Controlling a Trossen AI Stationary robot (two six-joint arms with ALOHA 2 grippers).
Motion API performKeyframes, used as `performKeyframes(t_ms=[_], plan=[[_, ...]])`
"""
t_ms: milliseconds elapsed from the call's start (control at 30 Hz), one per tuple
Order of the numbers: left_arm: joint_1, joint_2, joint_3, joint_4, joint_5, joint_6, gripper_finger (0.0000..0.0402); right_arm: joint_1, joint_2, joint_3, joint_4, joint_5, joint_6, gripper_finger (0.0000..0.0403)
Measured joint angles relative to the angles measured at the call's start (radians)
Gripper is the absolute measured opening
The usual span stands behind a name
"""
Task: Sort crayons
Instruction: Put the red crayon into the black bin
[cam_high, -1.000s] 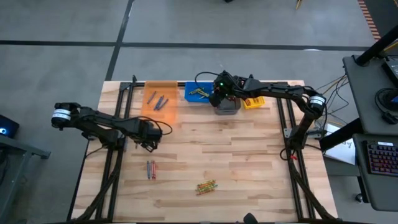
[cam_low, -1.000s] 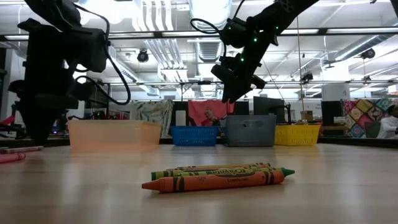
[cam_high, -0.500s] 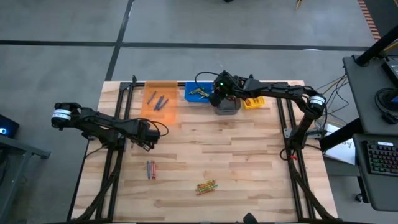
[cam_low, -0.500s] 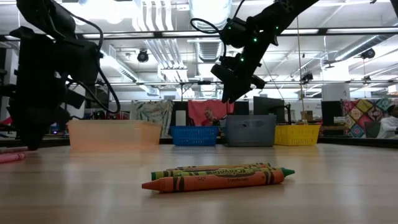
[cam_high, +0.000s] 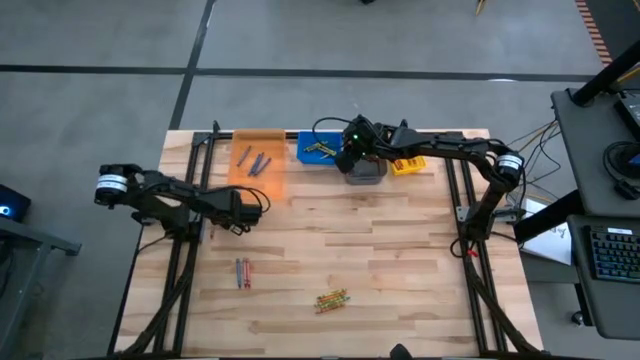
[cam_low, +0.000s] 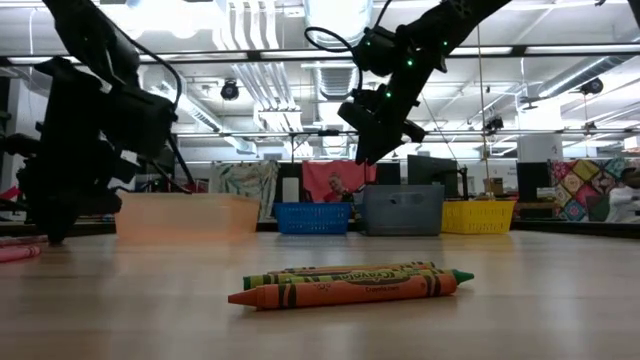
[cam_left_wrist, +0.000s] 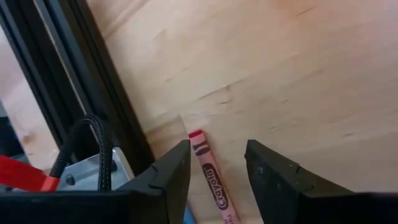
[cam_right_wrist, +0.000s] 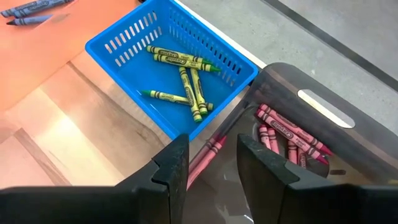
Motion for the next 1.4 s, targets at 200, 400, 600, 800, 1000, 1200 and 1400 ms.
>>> performKeyframes(t_ms=[200, 400, 600, 800, 1000, 1200, 1400], plan=[[-0.002, 0.038, 0.005, -0.008, 0.002, 0.018, 0.0117, 0.000, 0.000, 0.000, 0.000, 0.000, -0.002, 0.0123], [0.000, -0.035, -0.005, -0.025, 0.041, 0.047, 0.0100, 0.000, 0.000, 0.000, 0.001, 0.000, -0.002, 0.0123], [-0.001, -0.132, -0.004, -0.034, 0.084, 0.088, 0.0074, 0.000, 0.000, 0.000, 0.001, 0.000, -0.003, 0.0123], [-0.001, -0.193, -0.004, -0.033, 0.087, 0.091, 0.0070, 0.000, 0.000, 0.000, 0.000, 0.000, -0.003, 0.0123], [-0.001, -0.204, -0.003, -0.036, 0.083, 0.091, 0.0087, 0.000, 0.000, 0.000, 0.000, 0.000, -0.003, 0.0123], [0.018, -0.157, 0.000, -0.039, 0.065, 0.068, 0.0095, 0.000, 0.000, 0.000, 0.000, 0.000, -0.002, 0.0123], [0.035, -0.079, 0.003, -0.044, 0.048, 0.052, 0.0096, 0.000, 0.000, 0.000, 0.000, 0.000, 0.000, 0.0123]])
